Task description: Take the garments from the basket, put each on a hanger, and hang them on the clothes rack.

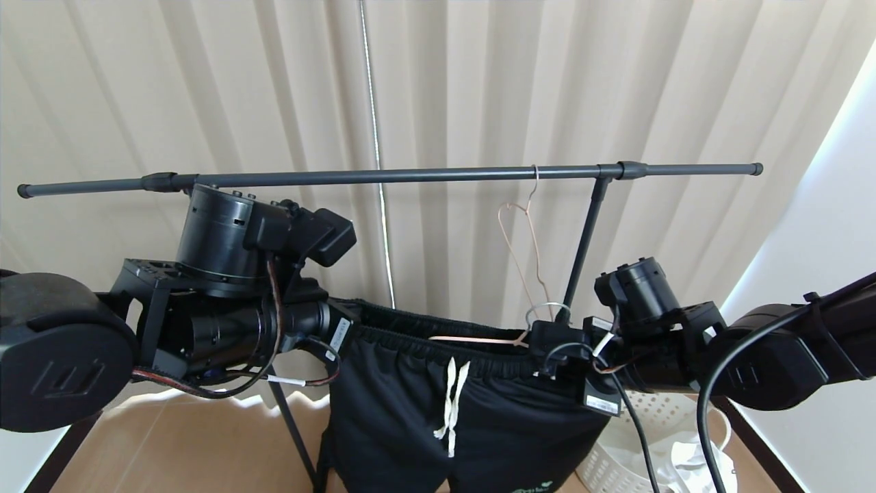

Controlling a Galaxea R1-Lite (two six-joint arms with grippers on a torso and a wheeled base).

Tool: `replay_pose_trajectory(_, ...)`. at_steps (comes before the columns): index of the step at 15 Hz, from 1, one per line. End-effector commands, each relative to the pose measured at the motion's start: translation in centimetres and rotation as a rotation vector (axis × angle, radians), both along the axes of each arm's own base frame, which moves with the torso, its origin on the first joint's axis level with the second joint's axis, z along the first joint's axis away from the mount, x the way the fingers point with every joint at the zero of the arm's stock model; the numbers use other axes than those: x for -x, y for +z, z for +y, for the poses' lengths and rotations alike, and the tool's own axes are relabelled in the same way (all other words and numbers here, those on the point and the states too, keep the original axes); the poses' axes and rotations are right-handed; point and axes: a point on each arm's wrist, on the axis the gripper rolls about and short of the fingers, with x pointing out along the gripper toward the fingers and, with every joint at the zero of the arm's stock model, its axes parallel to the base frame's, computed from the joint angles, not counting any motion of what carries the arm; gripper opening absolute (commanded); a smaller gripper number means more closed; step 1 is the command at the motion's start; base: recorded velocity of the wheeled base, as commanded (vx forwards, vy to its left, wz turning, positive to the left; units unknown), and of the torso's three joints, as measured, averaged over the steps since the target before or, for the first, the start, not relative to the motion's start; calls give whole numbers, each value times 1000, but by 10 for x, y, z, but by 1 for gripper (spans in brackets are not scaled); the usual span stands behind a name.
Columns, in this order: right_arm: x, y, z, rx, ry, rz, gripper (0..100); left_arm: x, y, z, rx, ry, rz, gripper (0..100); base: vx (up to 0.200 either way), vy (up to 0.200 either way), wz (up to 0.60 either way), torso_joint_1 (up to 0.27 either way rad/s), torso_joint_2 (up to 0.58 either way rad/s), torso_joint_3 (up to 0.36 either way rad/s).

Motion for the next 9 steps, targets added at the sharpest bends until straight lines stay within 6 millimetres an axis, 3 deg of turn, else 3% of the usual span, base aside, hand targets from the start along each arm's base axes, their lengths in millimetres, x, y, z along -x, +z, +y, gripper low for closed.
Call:
replay_pose_trajectory(1,-1,12,1,-38,-9,-32,0,5,2,-7,5,-33,-5,0,0,0,0,0,0,0)
replay_pose_trajectory(9,12,43,-1,-275,-40,-25,0,11,-6,-23,-10,-86,22,0,0,0,0,0,0,0)
